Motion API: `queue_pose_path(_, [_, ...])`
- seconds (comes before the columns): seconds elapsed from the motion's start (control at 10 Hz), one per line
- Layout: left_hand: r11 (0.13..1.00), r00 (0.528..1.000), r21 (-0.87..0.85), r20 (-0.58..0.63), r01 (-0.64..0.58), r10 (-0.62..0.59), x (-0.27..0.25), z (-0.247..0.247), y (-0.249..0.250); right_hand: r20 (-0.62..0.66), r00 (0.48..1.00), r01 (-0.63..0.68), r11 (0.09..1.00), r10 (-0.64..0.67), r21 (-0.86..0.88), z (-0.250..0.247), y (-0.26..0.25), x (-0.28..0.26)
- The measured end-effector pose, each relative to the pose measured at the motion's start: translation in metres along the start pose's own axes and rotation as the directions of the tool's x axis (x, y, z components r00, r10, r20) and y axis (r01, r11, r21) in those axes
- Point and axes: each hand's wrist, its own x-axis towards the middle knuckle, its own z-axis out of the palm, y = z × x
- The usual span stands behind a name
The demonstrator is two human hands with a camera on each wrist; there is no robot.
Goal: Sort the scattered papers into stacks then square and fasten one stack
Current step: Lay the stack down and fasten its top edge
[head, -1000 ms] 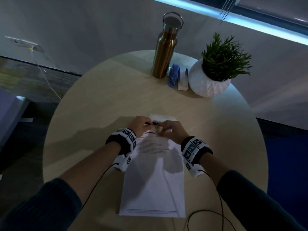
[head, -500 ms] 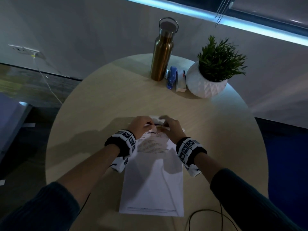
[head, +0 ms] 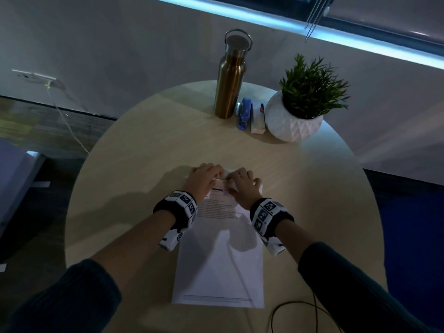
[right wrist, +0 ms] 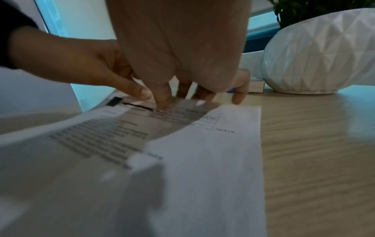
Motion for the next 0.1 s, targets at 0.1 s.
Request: queue_pose_path(0.1, [0.964, 0.994, 0.261, 0.084, 0.047, -0.071, -0.0032, -0.0015, 0.0033, -0.03, 0.998, -0.056, 0.997, 0.057, 0.059, 0.0096, 0.0052, -0.0162])
